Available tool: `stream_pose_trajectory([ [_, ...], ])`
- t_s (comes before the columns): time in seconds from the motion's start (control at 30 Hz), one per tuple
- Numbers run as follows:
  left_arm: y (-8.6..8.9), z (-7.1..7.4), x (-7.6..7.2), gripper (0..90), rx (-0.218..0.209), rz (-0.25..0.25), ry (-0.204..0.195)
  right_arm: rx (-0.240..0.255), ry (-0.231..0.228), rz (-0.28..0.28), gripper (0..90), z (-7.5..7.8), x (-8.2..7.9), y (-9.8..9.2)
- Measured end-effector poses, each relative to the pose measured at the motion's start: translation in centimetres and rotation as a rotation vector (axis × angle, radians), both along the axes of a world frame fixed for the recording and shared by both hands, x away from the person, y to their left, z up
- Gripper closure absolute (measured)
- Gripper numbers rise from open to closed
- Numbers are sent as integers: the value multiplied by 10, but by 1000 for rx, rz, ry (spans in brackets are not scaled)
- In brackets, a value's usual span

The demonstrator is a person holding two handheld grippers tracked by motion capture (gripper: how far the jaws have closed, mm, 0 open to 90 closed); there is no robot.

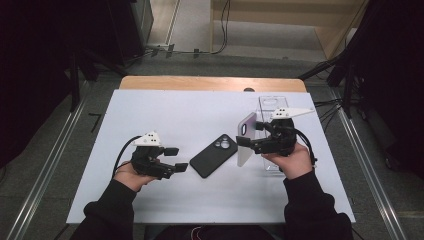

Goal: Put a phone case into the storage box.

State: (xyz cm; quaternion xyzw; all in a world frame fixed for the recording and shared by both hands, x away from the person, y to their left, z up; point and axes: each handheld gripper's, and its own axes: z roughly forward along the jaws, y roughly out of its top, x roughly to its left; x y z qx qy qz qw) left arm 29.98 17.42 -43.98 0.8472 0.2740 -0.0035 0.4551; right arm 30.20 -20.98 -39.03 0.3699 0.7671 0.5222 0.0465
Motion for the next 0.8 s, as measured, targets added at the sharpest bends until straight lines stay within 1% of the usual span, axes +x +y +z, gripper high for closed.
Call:
stream_pose_trajectory([
  [0.03,3,-2,-2,293,-5,6,9,7,-4,-16,147,3,1,-5],
  [0.1,5,-4,-5,293,-5,11,15,13,-4,-41,147,6,1,-10],
  [0.17,7,-6,-7,293,6,15,15,13,-14,-63,147,8,1,-15],
  [0.23,9,-7,-10,293,5,15,19,13,-14,-81,147,10,1,-19],
  [0.27,9,-7,-10,293,5,15,19,13,-14,-81,147,10,1,-19],
  [0.3,11,-7,-12,293,5,19,19,12,-14,-105,147,12,1,-23],
  [0.33,11,-7,-12,293,5,19,19,5,-22,-115,147,12,2,-26],
  [0.47,15,-9,-14,293,12,30,17,-7,-29,-165,147,16,3,-35],
  [0.53,17,-9,-15,293,10,34,20,-24,-38,-194,147,18,5,-40],
  [0.63,19,-10,-16,293,3,33,27,-13,-55,-226,147,21,9,-48],
  [0.8,23,-9,-15,293,-2,39,27,-38,-60,-319,147,27,19,-59],
])
